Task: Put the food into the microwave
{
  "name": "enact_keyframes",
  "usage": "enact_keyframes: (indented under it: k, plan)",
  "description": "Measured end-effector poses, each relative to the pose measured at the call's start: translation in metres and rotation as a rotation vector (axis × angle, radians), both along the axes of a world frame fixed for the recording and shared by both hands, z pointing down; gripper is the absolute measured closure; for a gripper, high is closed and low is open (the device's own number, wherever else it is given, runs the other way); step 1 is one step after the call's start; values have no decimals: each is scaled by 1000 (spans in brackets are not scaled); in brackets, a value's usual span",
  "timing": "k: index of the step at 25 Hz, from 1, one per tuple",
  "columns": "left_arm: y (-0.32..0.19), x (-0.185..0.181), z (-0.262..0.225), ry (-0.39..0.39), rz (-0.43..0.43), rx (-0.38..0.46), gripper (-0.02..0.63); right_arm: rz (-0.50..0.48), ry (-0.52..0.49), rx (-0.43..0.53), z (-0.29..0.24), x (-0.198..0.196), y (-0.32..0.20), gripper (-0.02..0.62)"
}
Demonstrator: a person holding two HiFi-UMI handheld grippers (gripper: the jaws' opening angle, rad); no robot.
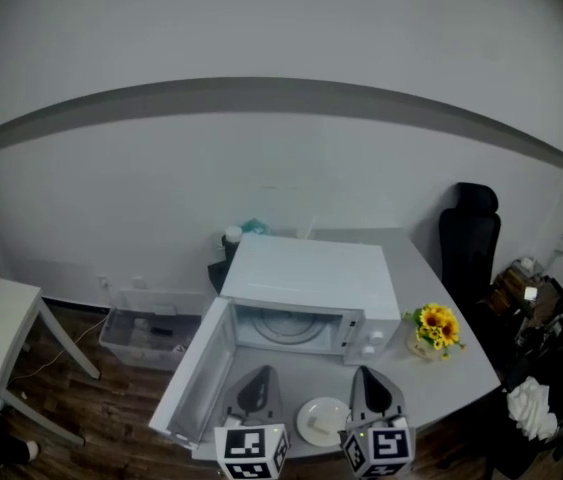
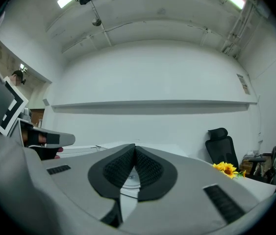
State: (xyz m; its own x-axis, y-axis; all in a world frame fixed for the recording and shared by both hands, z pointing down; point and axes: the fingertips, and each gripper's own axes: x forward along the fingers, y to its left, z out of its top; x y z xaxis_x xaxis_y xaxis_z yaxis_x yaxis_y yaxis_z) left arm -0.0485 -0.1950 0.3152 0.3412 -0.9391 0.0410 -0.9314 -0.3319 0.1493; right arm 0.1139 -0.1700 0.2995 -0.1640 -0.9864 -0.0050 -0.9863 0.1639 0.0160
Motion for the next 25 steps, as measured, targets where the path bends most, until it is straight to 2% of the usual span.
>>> enact_keyframes:
  k: [4, 9, 12, 15, 17, 25]
  plan:
    - [-21, 3, 23, 11, -2, -64, 597, -16, -5, -32, 17, 4, -12, 578]
    - [-32, 17, 53, -14, 3, -137, 597, -13, -34, -103, 47, 18, -23, 577]
    - [-30, 25, 66, -42, 13, -160, 597, -14, -57, -134, 61, 22, -29, 565]
    - [-31, 26, 78, -48, 7, -180, 597, -56, -63, -145, 71, 18, -34, 560]
    - [-32, 29, 84, -43, 10, -186, 597, -75, -67, -161, 78, 16, -37, 519]
    - [-23, 46, 121, -49, 70, -238, 595, -70, -82, -267, 126, 27, -36, 488]
